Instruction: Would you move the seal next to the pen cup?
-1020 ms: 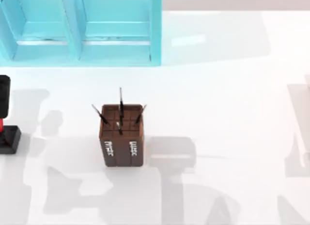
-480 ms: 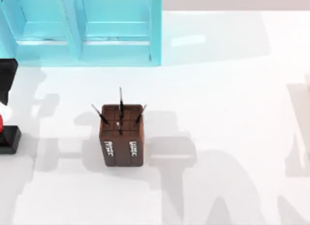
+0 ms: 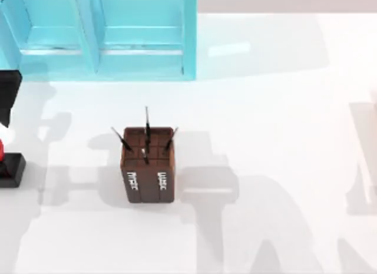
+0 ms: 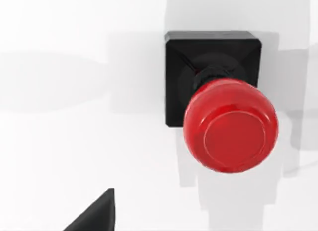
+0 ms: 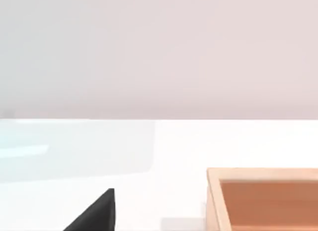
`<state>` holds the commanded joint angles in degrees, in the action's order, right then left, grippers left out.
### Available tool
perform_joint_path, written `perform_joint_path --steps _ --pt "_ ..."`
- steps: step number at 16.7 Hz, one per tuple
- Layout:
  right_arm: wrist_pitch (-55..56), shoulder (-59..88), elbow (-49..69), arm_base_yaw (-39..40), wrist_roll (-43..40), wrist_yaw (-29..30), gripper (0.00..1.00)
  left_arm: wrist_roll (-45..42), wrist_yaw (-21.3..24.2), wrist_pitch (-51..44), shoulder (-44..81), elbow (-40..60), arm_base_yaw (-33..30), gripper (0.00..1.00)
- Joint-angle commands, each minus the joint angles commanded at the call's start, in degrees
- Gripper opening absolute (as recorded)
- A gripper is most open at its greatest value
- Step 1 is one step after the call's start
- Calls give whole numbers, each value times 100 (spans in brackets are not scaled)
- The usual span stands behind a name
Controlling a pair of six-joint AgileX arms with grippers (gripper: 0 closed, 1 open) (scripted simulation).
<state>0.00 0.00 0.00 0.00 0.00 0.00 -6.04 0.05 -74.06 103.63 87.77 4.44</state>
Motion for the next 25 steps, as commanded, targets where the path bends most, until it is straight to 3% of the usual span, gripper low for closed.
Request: perform_joint_path --steps 9,15,25 --pt "0 0 0 0 0 0 100 -25 2 1923 438 -1459 43 100" --pt "0 0 0 0 0 0 100 -31 2 2160 497 -1674 48 100" --pt "0 0 0 0 0 0 100 -31 2 2160 497 -1674 48 25"
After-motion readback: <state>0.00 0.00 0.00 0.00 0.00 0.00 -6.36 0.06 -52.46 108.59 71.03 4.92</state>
